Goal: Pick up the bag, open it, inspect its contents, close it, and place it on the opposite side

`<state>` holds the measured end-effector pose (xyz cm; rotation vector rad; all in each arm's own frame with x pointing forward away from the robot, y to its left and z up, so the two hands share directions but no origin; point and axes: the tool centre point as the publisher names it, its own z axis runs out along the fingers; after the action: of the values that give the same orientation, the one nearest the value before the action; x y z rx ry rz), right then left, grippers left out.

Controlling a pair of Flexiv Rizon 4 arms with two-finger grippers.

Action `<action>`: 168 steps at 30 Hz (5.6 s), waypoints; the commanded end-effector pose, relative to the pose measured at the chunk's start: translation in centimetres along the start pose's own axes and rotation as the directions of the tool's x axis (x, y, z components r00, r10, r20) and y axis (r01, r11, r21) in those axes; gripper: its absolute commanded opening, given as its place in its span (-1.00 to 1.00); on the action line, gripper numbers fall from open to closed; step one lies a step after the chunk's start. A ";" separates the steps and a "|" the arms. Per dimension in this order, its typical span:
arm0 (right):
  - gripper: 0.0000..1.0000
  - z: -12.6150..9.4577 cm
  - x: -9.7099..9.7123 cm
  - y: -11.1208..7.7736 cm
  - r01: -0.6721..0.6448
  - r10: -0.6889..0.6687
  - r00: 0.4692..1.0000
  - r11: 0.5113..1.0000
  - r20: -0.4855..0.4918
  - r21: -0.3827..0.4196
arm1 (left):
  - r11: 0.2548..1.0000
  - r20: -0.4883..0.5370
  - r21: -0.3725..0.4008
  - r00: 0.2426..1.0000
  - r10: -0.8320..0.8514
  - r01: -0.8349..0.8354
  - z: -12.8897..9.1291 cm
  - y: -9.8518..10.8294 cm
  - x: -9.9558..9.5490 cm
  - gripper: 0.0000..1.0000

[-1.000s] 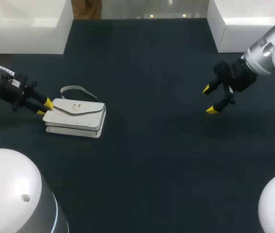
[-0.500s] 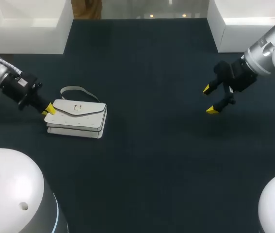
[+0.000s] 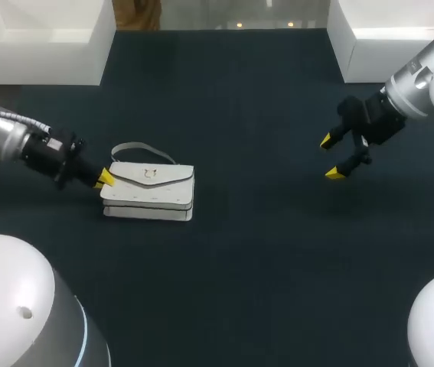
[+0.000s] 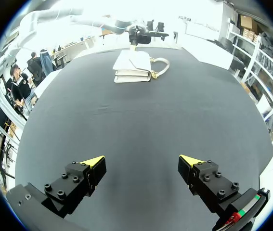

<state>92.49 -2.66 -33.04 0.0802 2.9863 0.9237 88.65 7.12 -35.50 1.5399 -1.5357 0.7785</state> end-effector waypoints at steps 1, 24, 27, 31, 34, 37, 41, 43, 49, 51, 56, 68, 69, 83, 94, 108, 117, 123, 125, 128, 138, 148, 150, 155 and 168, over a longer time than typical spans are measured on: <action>1.00 0.0 0.0 0.0 0.000 0.000 1.000 1.000 0.001 -0.001 | 0.937 0.021 0.346 0.999 0.034 -0.039 1.6 1.0 0.6 -1.00; 1.00 0.0 0.0 0.0 0.000 0.000 1.000 1.000 0.001 -0.001 | 0.992 -0.005 0.096 0.997 0.077 -0.076 7.3 0.5 1.6 -1.00; 1.00 0.0 0.0 0.0 0.000 0.000 1.000 1.000 0.001 -0.001 | 0.993 -0.002 0.048 0.994 0.107 -0.107 8.4 0.6 2.6 -1.00; 1.00 0.0 0.0 0.0 0.000 0.000 1.000 1.000 0.001 -0.001 | 0.992 0.008 0.027 0.992 0.127 -0.127 9.5 0.5 3.7 -1.00; 1.00 0.0 0.0 0.0 0.000 0.000 1.000 1.000 0.001 -0.001 | 0.990 0.016 0.030 0.990 0.140 -0.140 10.2 0.6 4.2 -1.00; 1.00 0.0 0.0 0.0 0.000 0.000 1.000 1.000 0.001 -0.001 | 0.989 0.013 0.057 0.990 0.139 -0.139 11.1 0.7 4.7 -1.00; 1.00 0.0 0.0 0.0 0.000 0.000 1.000 1.000 0.001 -0.001 | 0.983 0.008 0.140 0.993 0.119 -0.119 12.6 1.3 5.3 -1.00; 1.00 0.0 0.0 0.0 0.000 0.000 1.000 1.000 0.001 -0.001 | 0.979 0.007 0.168 0.993 0.116 -0.115 13.1 1.5 5.4 -1.00; 1.00 0.0 0.0 0.0 0.000 0.000 1.000 1.000 0.001 -0.001 | 0.971 -0.027 0.228 0.997 0.078 -0.070 14.2 0.9 6.0 -1.00; 1.00 0.0 0.0 0.0 0.000 0.000 1.000 1.000 0.001 -0.001 | 0.972 -0.030 0.223 0.997 0.077 -0.068 14.5 0.7 6.5 -1.00; 1.00 0.0 0.0 0.0 0.000 0.000 1.000 1.000 0.001 -0.001 | 0.977 -0.039 0.196 0.995 0.092 -0.083 15.5 -0.3 8.0 -1.00; 1.00 0.0 0.0 0.0 0.000 0.000 1.000 1.000 0.001 -0.001 | 0.978 -0.008 0.189 0.996 0.094 -0.090 16.5 -3.8 8.5 -1.00; 1.00 0.0 0.0 0.0 0.000 0.000 1.000 1.000 0.001 -0.001 | 0.977 -0.009 0.196 0.996 0.085 -0.082 16.5 -4.1 8.5 -1.00; 1.00 0.0 0.0 0.0 0.000 0.000 1.000 1.000 0.001 -0.001 | 0.991 -0.022 0.106 0.996 0.086 -0.083 16.4 -3.3 8.3 -1.00; 1.00 0.0 0.0 0.0 0.000 0.000 1.000 1.000 0.001 -0.001 | 0.989 -0.032 0.118 0.995 0.094 -0.090 17.3 -3.6 9.1 -1.00; 1.00 -0.1 0.0 0.1 0.003 -0.003 1.000 1.000 0.002 0.002 | 0.983 -0.030 0.158 0.994 0.101 -0.095 14.3 -3.5 9.8 1.00; 1.00 -2.0 0.2 2.8 0.029 -0.040 0.993 0.995 0.109 0.099 | 0.960 0.051 0.207 0.982 0.181 -0.188 9.9 -4.1 11.2 1.00; 1.00 -2.3 0.9 5.0 0.064 -0.090 0.982 0.986 0.166 0.154 | 0.946 0.169 0.160 0.952 0.253 -0.280 8.7 -5.1 11.9 1.00; 1.00 -2.1 1.2 5.6 0.073 -0.107 0.977 0.981 0.183 0.182 | 0.935 0.209 0.155 0.936 0.283 -0.318 8.4 -5.5 12.1 1.00; 1.00 -1.5 1.7 6.4 0.085 -0.129 0.970 0.974 0.207 0.209 | 0.925 0.254 0.121 0.912 0.321 -0.359 8.0 -6.1 12.3 1.00; 1.00 -0.2 3.5 8.5 0.109 -0.162 0.957 0.970 0.242 0.218 | 0.840 0.331 -0.016 0.789 0.517 -0.543 6.1 -6.5 13.3 1.00; 1.00 0.1 4.4 9.8 0.146 -0.193 0.952 0.968 0.237 0.203 | 0.743 0.293 -0.219 0.683 0.669 -0.633 4.4 -6.1 13.5 1.00; 1.00 0.1 4.4 9.8 0.146 -0.193 0.952 0.968 0.237 0.203 | 0.743 0.293 -0.219 0.683 0.669 -0.633 4.4 -6.1 13.5 1.00; 1.00 0.1 4.4 9.8 0.146 -0.193 0.952 0.968 0.237 0.203 | 0.743 0.293 -0.219 0.683 0.669 -0.633 4.4 -6.1 13.5 1.00; 1.00 1.2 3.4 14.9 0.165 -0.233 0.964 0.905 0.132 0.393 | 0.423 0.264 -0.463 0.334 0.905 -0.779 4.0 -9.0 14.4 1.00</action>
<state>88.90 7.86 -26.15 -0.1439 2.8001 0.4204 96.93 -3.95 -26.84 0.7636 -2.7252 0.8104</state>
